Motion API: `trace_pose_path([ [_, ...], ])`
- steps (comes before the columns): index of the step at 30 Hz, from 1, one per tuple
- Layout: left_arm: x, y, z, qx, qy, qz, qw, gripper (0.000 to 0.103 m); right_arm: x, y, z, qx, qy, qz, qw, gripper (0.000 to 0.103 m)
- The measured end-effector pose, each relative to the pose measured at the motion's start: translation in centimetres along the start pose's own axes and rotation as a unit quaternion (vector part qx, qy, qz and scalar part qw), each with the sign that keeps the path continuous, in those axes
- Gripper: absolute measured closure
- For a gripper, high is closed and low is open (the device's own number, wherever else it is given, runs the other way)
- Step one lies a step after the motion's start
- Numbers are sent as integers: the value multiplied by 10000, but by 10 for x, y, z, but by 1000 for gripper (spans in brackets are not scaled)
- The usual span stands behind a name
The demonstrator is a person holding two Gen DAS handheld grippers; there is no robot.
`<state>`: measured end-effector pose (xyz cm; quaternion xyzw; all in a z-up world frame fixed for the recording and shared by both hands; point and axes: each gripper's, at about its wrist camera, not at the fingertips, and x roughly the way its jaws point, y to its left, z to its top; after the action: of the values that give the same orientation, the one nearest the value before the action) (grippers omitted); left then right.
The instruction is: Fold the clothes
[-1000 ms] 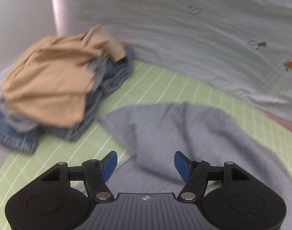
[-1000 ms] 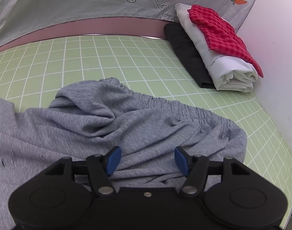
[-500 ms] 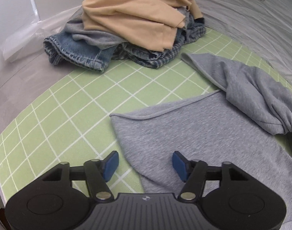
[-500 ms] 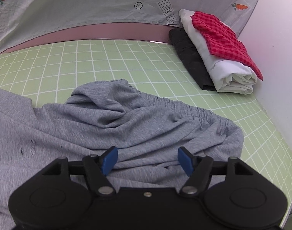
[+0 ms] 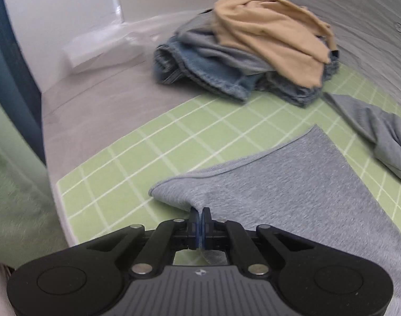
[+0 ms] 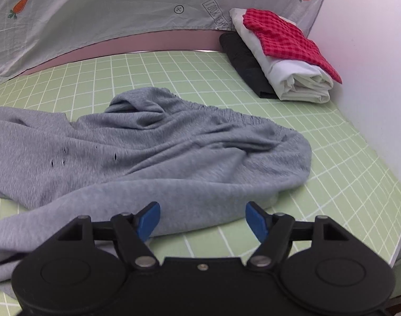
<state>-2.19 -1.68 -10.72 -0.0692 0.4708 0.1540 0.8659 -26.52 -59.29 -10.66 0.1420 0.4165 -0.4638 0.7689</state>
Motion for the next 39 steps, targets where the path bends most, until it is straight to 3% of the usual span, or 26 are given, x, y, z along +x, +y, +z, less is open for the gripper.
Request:
trace_pose_path([
  [3, 0, 19, -8, -301, 115, -68, 9995, 100, 4, -18, -9, 359, 143, 96, 9992, 29],
  [7, -3, 12, -14, -295, 112, -64, 9995, 100, 14, -47, -12, 1073, 275, 100, 9938, 25],
  [15, 3, -11, -3, -385, 107, 21, 9992, 100, 67, -105, 15, 2557, 444, -41, 9657, 22],
  [20, 9, -30, 8, -322, 166, 170, 9992, 100, 98, -116, 34, 2539, 590, -531, 9640, 20],
  [22, 10, -40, 12, -205, 170, 179, 9995, 100, 99, -119, 38, 2458, 498, -438, 9671, 28],
  [23, 11, -46, 14, -119, 149, 167, 9997, 101, 99, -119, 41, 2361, 390, -317, 9704, 45],
  [24, 12, -52, 17, -39, 130, 154, 9998, 101, 100, -118, 45, 2193, 306, -182, 9750, 72],
  [26, 16, -69, 25, 61, 70, 88, 9999, 101, 105, -110, 60, 1823, 290, -95, 9828, 94],
  [29, 23, -96, 40, 178, -51, -46, 9998, 101, 115, -96, 86, 1348, 209, -95, 9906, 97],
  [33, 27, -140, 71, 122, -319, -359, 9988, 101, 125, -87, 127, 1316, -157, -145, 9911, 98],
  [37, -10, -149, 101, 111, -1011, -628, 9928, 101, 90, -100, 162, 1403, -1010, -370, 9843, 98],
  [39, -34, -137, 107, 27, -1308, -709, 9889, 101, 58, -119, 164, 1559, -1457, -552, 9754, 98],
])
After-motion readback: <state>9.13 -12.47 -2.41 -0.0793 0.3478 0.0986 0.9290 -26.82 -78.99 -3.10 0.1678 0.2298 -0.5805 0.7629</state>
